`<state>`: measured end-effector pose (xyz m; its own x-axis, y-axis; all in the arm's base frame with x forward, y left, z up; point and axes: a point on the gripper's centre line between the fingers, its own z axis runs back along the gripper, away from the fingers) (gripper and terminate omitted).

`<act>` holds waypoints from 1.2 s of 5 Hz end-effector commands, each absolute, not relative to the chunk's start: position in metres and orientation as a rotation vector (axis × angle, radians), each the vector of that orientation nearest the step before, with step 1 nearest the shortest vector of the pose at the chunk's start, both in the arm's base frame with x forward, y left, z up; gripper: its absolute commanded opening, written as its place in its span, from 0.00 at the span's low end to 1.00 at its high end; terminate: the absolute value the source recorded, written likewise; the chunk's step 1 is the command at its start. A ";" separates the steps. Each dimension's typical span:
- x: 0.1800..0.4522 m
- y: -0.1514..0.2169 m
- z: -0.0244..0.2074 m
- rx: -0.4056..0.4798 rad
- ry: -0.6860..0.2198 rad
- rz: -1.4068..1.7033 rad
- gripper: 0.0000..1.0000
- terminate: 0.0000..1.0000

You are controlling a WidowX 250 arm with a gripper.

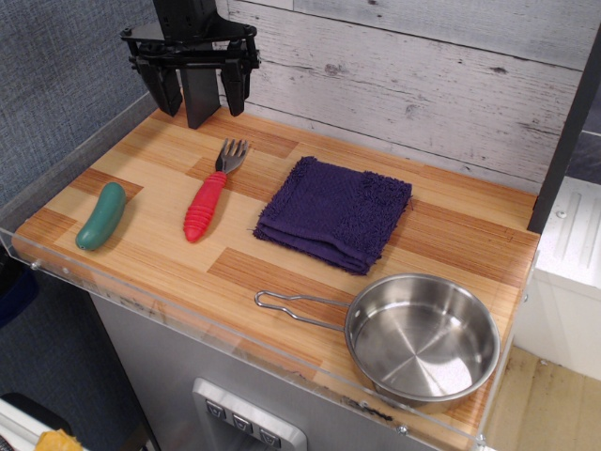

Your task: Place the vessel over the violet cloth.

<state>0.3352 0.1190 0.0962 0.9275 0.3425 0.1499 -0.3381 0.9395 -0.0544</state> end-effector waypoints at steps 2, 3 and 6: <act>0.341 0.087 0.099 -0.036 -0.183 0.257 1.00 0.00; 0.337 0.058 0.103 -0.004 -0.211 0.167 1.00 0.00; 0.294 -0.018 0.099 -0.014 -0.266 -0.136 1.00 0.00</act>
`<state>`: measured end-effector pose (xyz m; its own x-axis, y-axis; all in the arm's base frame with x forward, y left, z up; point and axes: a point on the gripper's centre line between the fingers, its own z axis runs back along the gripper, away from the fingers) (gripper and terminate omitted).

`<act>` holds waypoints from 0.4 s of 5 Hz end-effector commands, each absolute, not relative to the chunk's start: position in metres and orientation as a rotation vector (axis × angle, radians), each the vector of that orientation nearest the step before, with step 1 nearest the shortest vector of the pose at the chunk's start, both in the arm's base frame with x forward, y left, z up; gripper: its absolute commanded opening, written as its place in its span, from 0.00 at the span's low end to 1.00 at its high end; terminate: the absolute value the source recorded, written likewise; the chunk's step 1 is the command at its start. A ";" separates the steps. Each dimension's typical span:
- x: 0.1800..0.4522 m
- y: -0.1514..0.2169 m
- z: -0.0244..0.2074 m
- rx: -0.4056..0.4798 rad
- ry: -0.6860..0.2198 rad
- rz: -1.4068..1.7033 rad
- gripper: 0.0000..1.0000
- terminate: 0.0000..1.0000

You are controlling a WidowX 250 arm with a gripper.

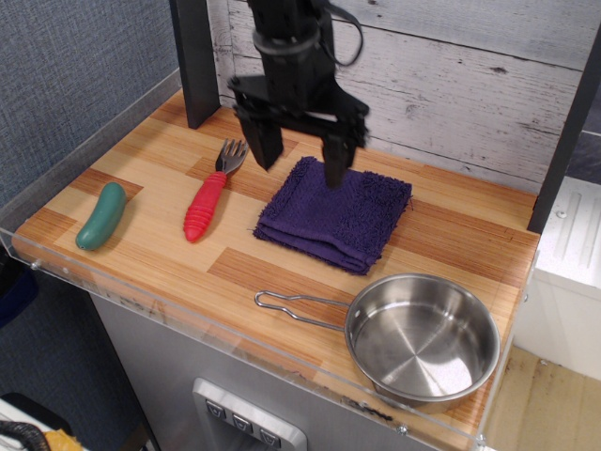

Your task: Place the vessel over the violet cloth.

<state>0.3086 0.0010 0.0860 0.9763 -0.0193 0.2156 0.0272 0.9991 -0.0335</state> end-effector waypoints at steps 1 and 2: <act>0.280 -0.037 0.090 -0.021 -0.239 -0.225 1.00 0.00; 0.273 -0.052 0.080 -0.043 -0.213 -0.288 1.00 0.00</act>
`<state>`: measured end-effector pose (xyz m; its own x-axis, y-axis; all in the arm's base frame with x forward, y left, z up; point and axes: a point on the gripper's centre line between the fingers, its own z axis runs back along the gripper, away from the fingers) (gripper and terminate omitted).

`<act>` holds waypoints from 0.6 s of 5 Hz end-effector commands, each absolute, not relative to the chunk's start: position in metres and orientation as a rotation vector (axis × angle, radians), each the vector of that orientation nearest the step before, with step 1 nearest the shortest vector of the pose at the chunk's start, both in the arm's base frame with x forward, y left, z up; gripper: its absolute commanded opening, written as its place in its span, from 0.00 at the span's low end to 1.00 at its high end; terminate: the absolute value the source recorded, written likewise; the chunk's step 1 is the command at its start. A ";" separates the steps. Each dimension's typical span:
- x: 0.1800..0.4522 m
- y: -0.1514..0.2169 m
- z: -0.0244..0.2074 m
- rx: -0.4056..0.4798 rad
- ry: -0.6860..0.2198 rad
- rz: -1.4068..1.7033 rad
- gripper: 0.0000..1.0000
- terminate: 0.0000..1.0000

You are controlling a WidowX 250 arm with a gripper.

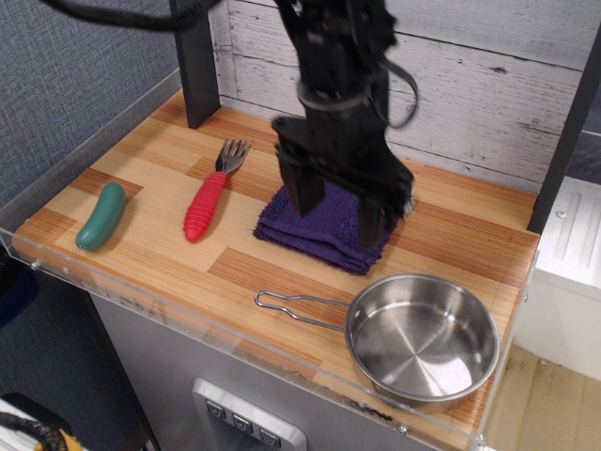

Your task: Place the vessel over the violet cloth.

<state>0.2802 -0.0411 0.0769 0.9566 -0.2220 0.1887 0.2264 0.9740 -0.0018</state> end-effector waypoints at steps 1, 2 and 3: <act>0.265 -0.063 0.064 -0.057 -0.188 -0.363 1.00 0.00; 0.266 -0.067 0.052 -0.067 -0.179 -0.436 1.00 0.00; 0.273 -0.066 0.044 -0.074 -0.169 -0.482 1.00 0.00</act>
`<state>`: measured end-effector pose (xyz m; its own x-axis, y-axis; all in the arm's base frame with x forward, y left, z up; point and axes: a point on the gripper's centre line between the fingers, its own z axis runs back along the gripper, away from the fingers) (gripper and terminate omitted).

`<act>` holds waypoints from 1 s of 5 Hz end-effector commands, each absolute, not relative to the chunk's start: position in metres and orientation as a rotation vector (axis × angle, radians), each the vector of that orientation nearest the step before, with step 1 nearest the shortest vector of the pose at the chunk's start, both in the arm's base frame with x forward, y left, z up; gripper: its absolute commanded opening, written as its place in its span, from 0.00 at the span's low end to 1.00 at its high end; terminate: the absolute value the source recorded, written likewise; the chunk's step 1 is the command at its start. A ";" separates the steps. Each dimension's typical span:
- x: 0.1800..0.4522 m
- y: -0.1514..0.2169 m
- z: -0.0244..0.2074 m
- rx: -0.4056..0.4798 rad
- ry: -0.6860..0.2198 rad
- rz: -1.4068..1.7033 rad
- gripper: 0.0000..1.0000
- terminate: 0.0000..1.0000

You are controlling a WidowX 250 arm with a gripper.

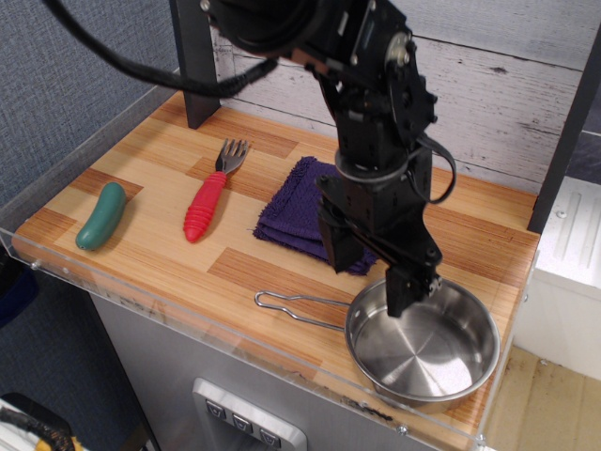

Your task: Place the vessel over the violet cloth.

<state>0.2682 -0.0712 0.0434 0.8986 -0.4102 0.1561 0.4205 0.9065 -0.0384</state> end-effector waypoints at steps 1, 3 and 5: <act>0.280 -0.061 0.038 -0.067 -0.165 -0.497 1.00 0.00; 0.290 -0.060 0.030 -0.068 -0.190 -0.606 0.00 0.00; 0.289 -0.060 0.027 -0.088 -0.184 -0.641 0.00 0.00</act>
